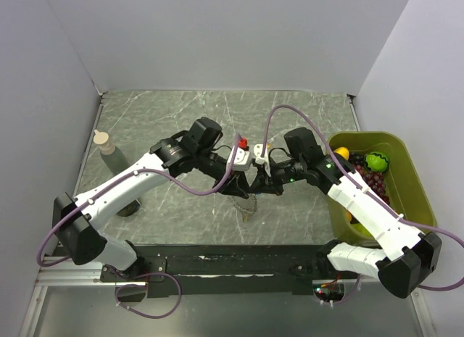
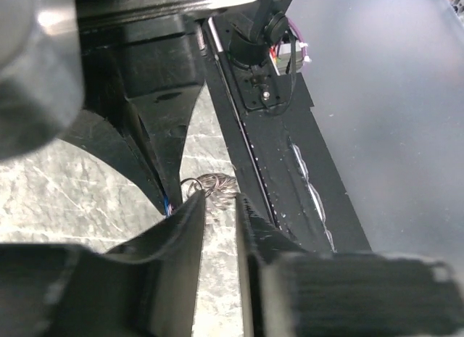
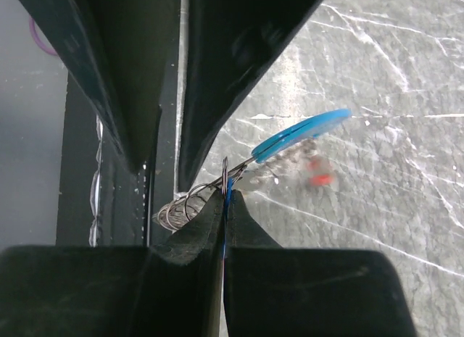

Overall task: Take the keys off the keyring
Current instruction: Pick up the keyring from the center of the board, then remove the key from the keyring.

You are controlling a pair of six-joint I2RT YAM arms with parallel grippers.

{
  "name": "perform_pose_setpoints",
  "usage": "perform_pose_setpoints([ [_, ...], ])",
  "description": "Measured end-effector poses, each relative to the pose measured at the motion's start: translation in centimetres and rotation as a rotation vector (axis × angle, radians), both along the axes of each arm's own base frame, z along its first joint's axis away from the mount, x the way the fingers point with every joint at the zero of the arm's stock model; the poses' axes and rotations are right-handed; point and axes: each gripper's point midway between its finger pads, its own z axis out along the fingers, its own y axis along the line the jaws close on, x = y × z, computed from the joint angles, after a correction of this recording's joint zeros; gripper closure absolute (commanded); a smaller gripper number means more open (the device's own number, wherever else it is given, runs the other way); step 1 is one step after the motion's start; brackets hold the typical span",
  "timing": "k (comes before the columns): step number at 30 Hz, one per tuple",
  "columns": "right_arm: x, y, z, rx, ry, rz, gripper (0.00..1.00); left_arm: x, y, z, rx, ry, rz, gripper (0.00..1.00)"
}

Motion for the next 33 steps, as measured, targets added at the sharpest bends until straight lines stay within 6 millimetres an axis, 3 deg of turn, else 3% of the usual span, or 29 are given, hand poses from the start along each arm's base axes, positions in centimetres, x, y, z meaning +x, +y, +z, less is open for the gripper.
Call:
perform_pose_setpoints([
  [9, 0.0, -0.1, 0.2, 0.003, -0.006, -0.018, 1.00, 0.4, -0.5, -0.8, 0.025, 0.000, 0.019, 0.60],
  [18, 0.2, -0.7, 0.5, 0.005, -0.064, -0.035, 1.00, 1.4, 0.0, 0.8, -0.015, 0.039, 0.037, 0.56],
  [25, 0.2, -0.9, 1.1, 0.014, -0.094, -0.038, 1.00, 2.8, 0.0, 1.3, -0.032, 0.065, 0.086, 0.62],
  [29, 0.3, -0.9, 0.9, -0.001, -0.106, -0.046, 1.00, 3.1, -0.4, 0.3, -0.009, 0.101, 0.089, 0.73],
  [33, 0.4, -0.9, 0.7, -0.013, -0.113, -0.053, 1.00, 3.3, -0.6, -0.7, 0.014, 0.137, 0.090, 0.76],
])
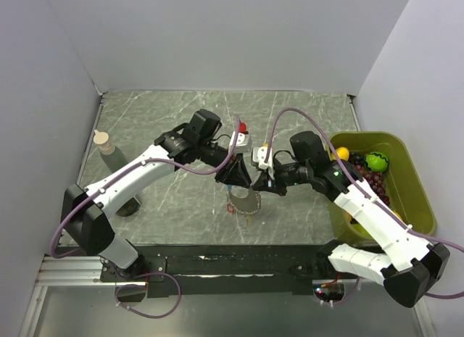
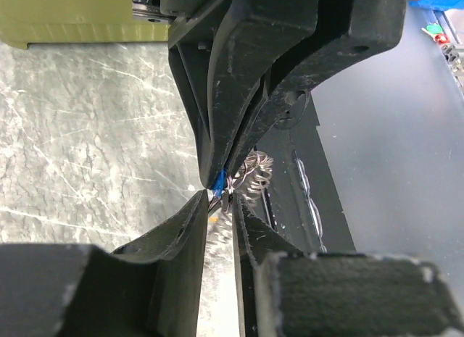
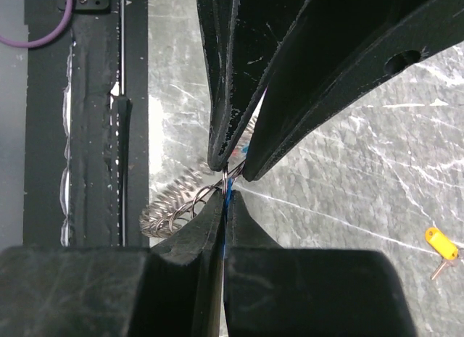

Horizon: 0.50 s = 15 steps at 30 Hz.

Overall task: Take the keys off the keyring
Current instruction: Remove the key from the keyring.

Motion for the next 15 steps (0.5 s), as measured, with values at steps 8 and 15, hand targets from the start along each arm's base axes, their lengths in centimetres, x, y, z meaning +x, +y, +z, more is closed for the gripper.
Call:
perform_pose_setpoints([
  [8, 0.15, 0.07, -0.44, -0.015, -0.012, -0.007, 1.00, 0.03, -0.03, -0.05, 0.003, 0.009, 0.004, 0.87],
  [15, 0.43, -0.06, -0.61, -0.029, -0.017, -0.028, 1.00, 0.40, -0.32, -0.03, 0.009, 0.007, 0.031, 0.99],
])
